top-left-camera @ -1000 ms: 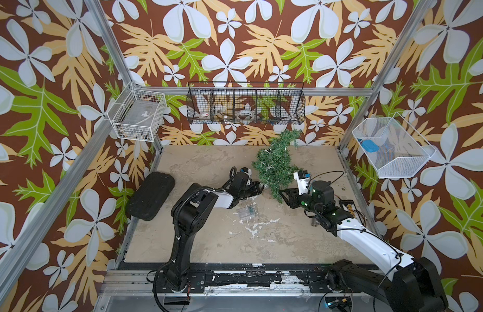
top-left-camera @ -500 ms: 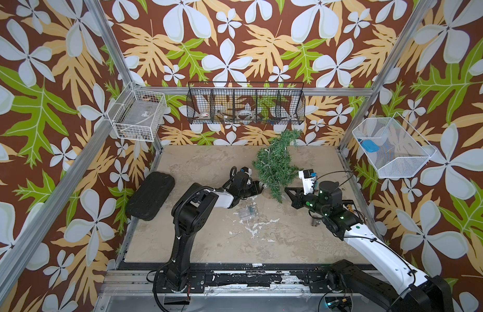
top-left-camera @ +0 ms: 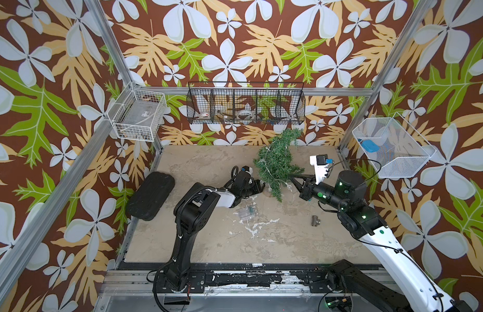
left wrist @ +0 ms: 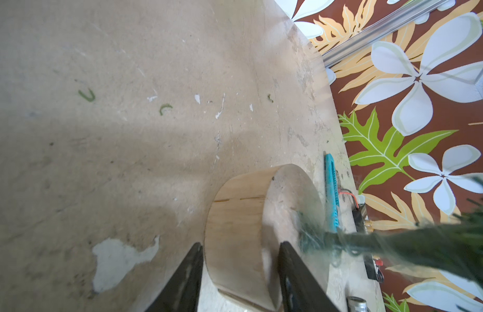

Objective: Remove string lights from the small christmas tree
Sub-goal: Remove the light string from the Christmas tree.

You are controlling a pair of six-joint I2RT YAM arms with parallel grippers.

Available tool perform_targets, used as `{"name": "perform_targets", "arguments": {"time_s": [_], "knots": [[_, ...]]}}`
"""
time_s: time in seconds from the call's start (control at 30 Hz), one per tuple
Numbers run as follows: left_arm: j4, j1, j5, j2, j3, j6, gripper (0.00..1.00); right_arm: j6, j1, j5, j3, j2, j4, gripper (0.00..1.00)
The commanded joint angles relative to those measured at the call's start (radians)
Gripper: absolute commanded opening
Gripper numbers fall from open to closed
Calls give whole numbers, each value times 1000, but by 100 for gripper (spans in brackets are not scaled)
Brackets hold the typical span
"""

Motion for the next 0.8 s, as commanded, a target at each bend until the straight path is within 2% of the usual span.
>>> {"name": "perform_targets", "arguments": {"time_s": [0.0, 0.13, 0.33, 0.53, 0.63, 0.77], "knots": [[-250, -6, -82, 32, -11, 28, 46, -69, 71, -5, 88, 2, -14, 0], [-254, -7, -95, 34, -18, 29, 46, -81, 92, 0, 220, 54, -32, 0], [-269, -7, -111, 43, -14, 29, 46, -59, 93, -34, 404, 158, 36, 0], [-273, -16, -122, 42, -11, 30, 46, -47, 138, -39, 566, 331, 109, 0], [-275, -18, -127, 39, -13, 32, 45, -67, 181, -24, 696, 421, 102, 0], [-275, -21, -127, 46, -17, 32, 45, -82, 181, 40, 888, 531, 77, 0]]}}
